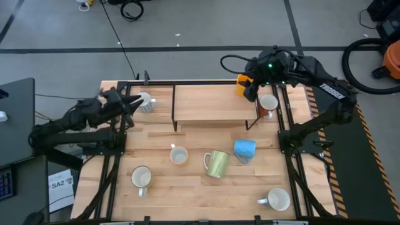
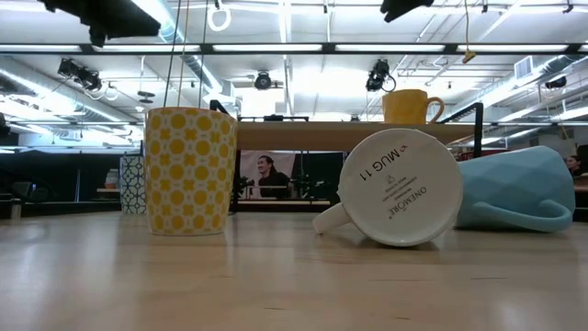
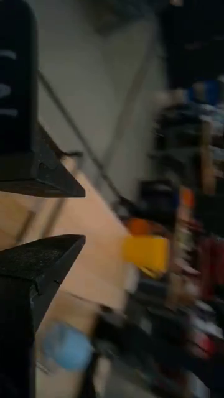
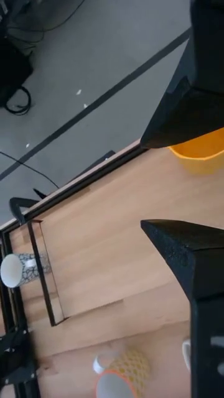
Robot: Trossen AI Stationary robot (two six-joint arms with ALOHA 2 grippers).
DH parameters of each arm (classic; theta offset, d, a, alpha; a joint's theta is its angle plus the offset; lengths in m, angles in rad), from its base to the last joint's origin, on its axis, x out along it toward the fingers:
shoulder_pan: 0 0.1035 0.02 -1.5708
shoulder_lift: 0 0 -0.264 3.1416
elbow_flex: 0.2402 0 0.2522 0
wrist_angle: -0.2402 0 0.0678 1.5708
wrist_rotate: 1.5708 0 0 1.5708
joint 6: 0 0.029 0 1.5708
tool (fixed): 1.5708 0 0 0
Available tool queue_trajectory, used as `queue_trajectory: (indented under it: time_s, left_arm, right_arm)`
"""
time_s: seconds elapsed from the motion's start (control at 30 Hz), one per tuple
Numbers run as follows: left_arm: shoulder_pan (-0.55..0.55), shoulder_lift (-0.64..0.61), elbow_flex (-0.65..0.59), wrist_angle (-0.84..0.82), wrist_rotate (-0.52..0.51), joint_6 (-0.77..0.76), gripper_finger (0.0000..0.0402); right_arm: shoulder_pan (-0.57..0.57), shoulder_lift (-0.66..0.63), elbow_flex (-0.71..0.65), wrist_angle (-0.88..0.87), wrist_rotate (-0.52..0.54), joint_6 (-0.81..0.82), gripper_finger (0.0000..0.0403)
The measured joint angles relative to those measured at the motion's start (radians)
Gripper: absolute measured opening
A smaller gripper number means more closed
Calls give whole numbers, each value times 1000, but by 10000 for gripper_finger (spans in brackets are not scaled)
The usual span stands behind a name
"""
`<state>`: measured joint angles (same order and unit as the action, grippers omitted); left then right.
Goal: Place coffee mugs
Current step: Put the blue patterned mug on the shelf
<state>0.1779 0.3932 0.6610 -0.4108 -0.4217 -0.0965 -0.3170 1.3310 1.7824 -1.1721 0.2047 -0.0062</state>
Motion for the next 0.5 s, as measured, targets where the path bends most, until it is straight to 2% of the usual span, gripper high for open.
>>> queue_trajectory:
  time_s: [0.1,0.27,0.37,0.5]
  left_arm:
    - [21,119,96,-146,-27,-57,114]
    - [107,317,243,-381,-4,-114,114]
    - [190,423,315,-495,61,-121,114]
    - [321,552,372,-563,219,-116,114]
  right_arm:
    - [-2,18,0,4,-3,-16,204]
    - [-2,38,0,13,-24,-53,204]
    - [-2,45,0,12,-26,-58,204]
    - [-2,50,0,12,-26,-58,204]
